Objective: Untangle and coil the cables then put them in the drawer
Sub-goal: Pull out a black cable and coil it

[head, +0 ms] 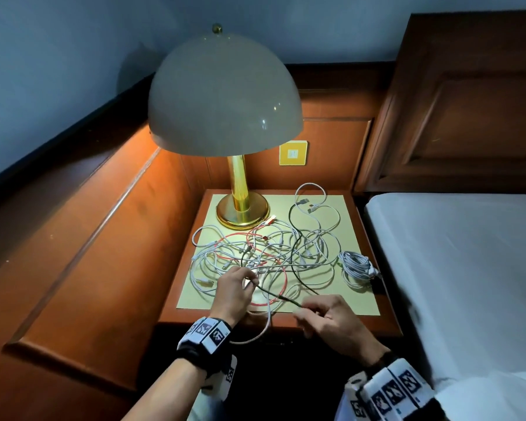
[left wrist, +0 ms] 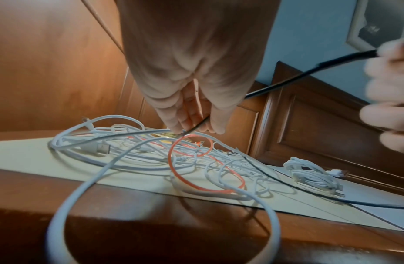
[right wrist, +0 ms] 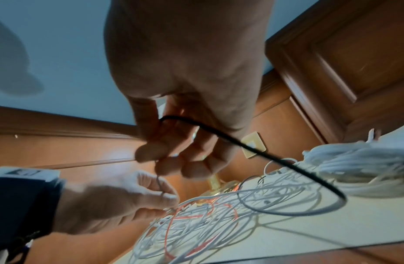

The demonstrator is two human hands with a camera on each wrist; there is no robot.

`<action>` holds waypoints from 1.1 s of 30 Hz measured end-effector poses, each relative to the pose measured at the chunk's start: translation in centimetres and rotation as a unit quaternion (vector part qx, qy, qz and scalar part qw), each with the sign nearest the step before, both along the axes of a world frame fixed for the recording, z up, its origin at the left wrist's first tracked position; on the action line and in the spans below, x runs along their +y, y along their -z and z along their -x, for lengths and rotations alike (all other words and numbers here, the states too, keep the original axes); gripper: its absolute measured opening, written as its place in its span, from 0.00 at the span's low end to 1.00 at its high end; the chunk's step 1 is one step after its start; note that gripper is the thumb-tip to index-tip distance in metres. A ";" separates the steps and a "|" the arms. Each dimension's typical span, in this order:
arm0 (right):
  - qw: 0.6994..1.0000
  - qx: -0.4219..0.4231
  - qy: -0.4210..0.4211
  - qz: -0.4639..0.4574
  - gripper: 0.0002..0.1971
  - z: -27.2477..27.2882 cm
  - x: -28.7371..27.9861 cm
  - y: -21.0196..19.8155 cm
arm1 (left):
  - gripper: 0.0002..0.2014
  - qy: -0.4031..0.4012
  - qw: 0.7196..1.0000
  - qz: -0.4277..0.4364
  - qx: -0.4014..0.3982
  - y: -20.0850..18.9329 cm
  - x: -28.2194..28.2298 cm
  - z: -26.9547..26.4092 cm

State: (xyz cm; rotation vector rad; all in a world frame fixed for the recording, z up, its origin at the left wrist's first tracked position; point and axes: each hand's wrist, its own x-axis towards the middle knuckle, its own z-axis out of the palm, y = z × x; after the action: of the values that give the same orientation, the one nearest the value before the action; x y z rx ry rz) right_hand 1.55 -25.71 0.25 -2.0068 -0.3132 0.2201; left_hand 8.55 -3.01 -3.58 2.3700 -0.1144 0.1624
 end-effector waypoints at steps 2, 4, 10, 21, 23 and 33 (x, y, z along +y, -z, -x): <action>0.997 0.060 -0.031 0.031 0.14 0.0 -1.3 0.2 | 0.02 -0.004 1.000 -0.001 0.005 0.2 0.3 -0.3; 0.992 0.090 -0.048 0.068 0.10 -0.3 -2.0 0.4 | 0.03 0.004 1.000 0.008 -0.001 0.3 0.2 -0.2; 0.997 0.075 0.018 -0.026 0.11 -1.0 1.5 0.3 | 0.04 0.041 0.998 0.052 -0.022 0.4 -1.2 0.7; 0.997 0.070 -0.008 0.015 0.11 0.9 0.1 0.7 | 0.04 0.009 1.000 0.014 -0.009 1.1 1.0 -0.7; 0.996 0.084 -0.020 0.033 0.12 1.2 -0.4 1.0 | 0.05 0.016 1.000 0.017 -0.013 1.0 0.8 -0.7; 0.981 0.143 -0.102 0.080 0.07 1.5 -0.1 1.5 | 0.11 -0.002 1.000 0.001 -0.001 1.1 0.4 -0.2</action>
State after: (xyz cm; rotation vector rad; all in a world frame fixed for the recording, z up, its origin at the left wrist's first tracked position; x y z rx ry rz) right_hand 0.06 -25.81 -1.23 -2.0648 -0.3252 0.6763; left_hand 8.78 -2.58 -4.65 2.3684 -0.1105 0.1667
